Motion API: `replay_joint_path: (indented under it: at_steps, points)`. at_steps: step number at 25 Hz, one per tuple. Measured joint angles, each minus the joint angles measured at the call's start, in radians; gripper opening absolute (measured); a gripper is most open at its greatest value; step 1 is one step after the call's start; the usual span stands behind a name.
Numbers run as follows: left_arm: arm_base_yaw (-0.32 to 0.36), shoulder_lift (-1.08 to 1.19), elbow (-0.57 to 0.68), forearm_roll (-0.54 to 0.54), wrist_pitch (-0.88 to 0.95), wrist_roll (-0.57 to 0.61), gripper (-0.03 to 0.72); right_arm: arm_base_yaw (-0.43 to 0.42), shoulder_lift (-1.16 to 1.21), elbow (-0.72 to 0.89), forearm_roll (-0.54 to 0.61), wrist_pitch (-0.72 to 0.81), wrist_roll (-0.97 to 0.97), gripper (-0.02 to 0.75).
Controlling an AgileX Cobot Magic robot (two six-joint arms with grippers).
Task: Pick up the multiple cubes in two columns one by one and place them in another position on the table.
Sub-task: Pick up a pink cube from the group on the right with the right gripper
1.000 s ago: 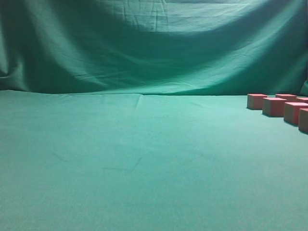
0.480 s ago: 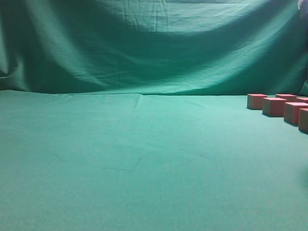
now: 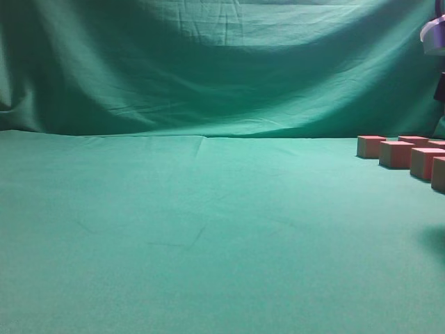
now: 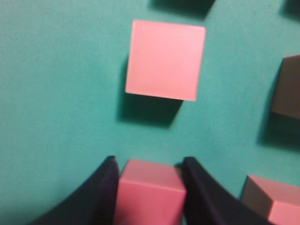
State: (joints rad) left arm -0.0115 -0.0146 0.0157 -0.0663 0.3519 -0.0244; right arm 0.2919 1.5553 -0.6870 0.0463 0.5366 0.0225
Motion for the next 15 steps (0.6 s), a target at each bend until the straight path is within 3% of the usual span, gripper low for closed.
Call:
replay_joint_path:
  at_steps: [2, 5, 8, 15]
  points:
    - [0.0, 0.0, 0.0, 0.0, 0.0, 0.0, 0.0, 0.0, 0.0, 0.0, 0.0, -0.004, 0.0, 0.262]
    - [0.0, 0.0, 0.0, 0.0, 0.0, 0.0, 0.0, 0.0, 0.001, -0.013, 0.0, 0.023, 0.0, 0.269]
    - [0.0, 0.0, 0.0, 0.0, 0.0, 0.0, 0.0, 0.0, 0.001, -0.081, 0.011, 0.146, -0.002, 0.269]
    - [0.0, 0.0, 0.0, 0.0, 0.0, 0.0, 0.0, 0.04, 0.004, -0.37, 0.132, 0.433, -0.177, 0.269]
